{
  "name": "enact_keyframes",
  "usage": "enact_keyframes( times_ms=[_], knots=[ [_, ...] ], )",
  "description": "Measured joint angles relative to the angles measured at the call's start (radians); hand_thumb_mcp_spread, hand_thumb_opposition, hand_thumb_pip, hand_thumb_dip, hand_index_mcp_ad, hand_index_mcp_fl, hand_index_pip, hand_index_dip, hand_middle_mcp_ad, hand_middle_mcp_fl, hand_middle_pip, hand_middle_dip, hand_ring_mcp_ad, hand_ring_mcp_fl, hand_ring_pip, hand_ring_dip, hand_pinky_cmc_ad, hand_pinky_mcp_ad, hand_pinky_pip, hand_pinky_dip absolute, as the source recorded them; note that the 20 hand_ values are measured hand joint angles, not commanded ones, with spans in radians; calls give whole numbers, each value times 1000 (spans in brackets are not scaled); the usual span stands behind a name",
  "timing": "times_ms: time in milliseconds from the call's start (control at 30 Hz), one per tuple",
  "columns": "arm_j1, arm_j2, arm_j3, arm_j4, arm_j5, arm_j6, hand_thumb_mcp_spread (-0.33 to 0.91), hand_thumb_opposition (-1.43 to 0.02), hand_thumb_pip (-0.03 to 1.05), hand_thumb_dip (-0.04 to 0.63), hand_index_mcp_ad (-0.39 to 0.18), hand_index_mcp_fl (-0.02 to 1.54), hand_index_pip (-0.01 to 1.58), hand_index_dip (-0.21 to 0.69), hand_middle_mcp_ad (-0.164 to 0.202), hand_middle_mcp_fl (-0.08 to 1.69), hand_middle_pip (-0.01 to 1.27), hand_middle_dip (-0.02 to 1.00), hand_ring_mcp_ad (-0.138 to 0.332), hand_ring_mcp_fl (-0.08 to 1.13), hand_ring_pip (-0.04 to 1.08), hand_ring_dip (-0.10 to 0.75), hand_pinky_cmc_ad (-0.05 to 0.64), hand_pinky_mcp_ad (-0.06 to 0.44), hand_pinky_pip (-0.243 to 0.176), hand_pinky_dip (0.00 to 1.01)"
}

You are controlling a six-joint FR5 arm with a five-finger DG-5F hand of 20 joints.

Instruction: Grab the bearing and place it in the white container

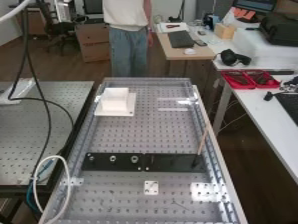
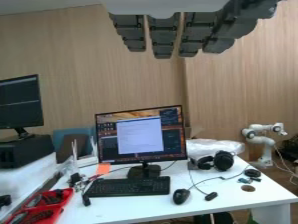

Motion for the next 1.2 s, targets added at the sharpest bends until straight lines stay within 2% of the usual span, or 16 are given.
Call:
enact_keyframes(
  times_ms=[133,167,200,233,267,333,367,433,500,533,633,700,800,867,1067,1200],
  knots=[
    [6,0,-25,28,24,-19,0,0,7,3,12,3,9,10,63,7,21,24,68,-2,21,19,49,31,-10,17],
    [7,0,-29,32,28,-21,24,-24,31,5,9,3,9,10,59,5,21,24,70,-2,21,19,49,31,-10,24],
    [9,0,-39,40,37,-23,86,-103,136,12,9,3,9,10,59,3,37,23,70,-2,24,19,45,40,-10,38],
    [10,0,-48,47,45,-22,176,-225,278,28,7,7,24,10,59,9,73,35,66,0,24,21,66,68,-14,79],
    [11,0,-57,54,53,-20,229,-309,318,37,7,7,28,10,59,7,87,52,66,2,44,26,80,84,-16,110],
    [14,2,-80,73,72,-15,248,-438,298,51,-9,9,47,12,63,10,108,96,79,0,70,42,147,150,-28,188],
    [16,3,-91,82,82,-13,264,-494,290,51,-14,10,56,12,58,7,108,101,79,0,77,52,176,166,-42,209],
    [21,5,-118,107,108,-11,278,-569,307,51,-24,5,52,12,61,0,113,113,110,0,70,58,229,215,-44,244],
    [26,8,-150,136,136,-5,288,-600,319,51,-24,9,72,12,61,3,126,126,120,2,89,66,265,246,-40,278],
    [27,9,-153,138,139,-4,290,-635,319,47,-24,9,72,12,61,9,134,143,138,0,87,75,297,253,-61,283],
    [35,10,-197,176,180,30,291,-670,337,51,-24,24,77,12,63,12,138,154,155,-2,99,75,330,278,-61,312],
    [39,9,-213,186,198,50,290,-679,354,51,-24,26,87,12,59,14,140,157,152,-2,101,80,328,290,-63,311],
    [47,2,-233,197,227,73,286,-695,360,51,-24,26,87,12,59,14,140,159,176,-2,101,82,351,297,-75,319],
    [49,0,-238,200,234,79,288,-712,365,47,-24,26,87,12,59,14,140,159,176,0,101,82,365,311,-75,335],
    [58,-2,-265,229,272,85,291,-726,372,49,-24,26,87,10,59,12,140,161,175,0,101,84,372,311,-75,337],
    [72,-1,-309,284,329,82,288,-724,398,51,-24,26,87,10,61,24,145,157,169,10,99,87,375,309,-89,337]
  ],
)
